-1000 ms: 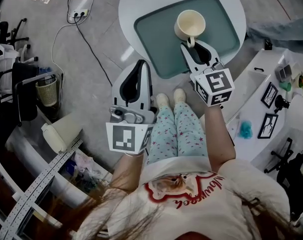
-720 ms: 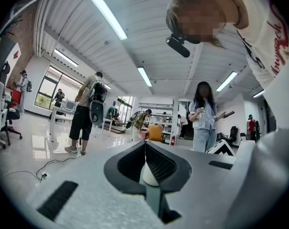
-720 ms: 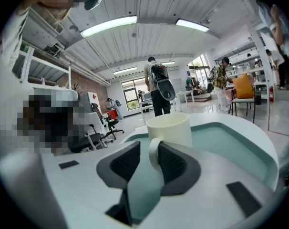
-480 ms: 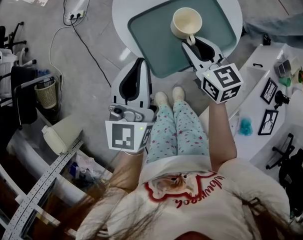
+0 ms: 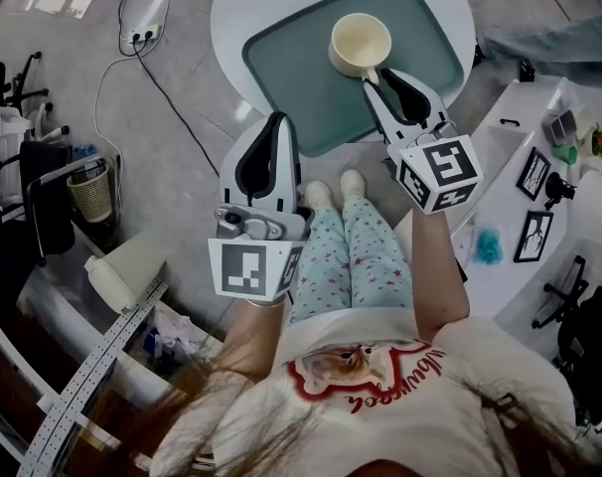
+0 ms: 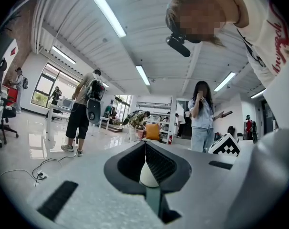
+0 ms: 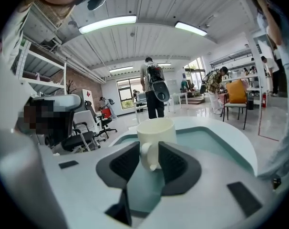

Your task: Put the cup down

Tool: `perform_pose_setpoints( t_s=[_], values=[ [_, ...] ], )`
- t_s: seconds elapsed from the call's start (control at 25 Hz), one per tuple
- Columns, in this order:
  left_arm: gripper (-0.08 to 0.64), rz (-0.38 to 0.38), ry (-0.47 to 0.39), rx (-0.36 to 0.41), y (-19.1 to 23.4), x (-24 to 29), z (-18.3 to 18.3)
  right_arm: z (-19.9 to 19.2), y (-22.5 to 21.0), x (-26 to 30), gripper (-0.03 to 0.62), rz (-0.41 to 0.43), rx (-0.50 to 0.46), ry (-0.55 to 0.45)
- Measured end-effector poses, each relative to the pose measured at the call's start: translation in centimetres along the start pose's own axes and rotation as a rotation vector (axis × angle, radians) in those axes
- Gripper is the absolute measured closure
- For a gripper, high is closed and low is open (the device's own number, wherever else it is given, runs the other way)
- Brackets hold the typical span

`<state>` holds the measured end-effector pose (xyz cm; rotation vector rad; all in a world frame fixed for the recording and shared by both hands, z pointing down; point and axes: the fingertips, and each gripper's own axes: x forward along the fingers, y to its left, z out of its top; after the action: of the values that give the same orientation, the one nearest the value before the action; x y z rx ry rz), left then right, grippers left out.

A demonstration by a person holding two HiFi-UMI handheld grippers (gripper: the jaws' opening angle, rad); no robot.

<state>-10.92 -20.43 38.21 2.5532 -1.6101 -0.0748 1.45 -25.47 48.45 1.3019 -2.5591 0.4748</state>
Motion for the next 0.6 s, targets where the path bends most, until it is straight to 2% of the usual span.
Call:
perform_pose_setpoints(
  t_s=[0.32,0.6],
  values=[
    [0.546,-0.021,0.000,-0.006,-0.7,0.8,0.0,2.0,-0.4,-1.3,0.494,-0.022,-0.024,-0.038],
    [0.546,-0.033,-0.009,-0.010,-1.6,1.4,0.6,4.3,0.7,-2.4,0.494,0.021,-0.036,-0.084]
  ],
)
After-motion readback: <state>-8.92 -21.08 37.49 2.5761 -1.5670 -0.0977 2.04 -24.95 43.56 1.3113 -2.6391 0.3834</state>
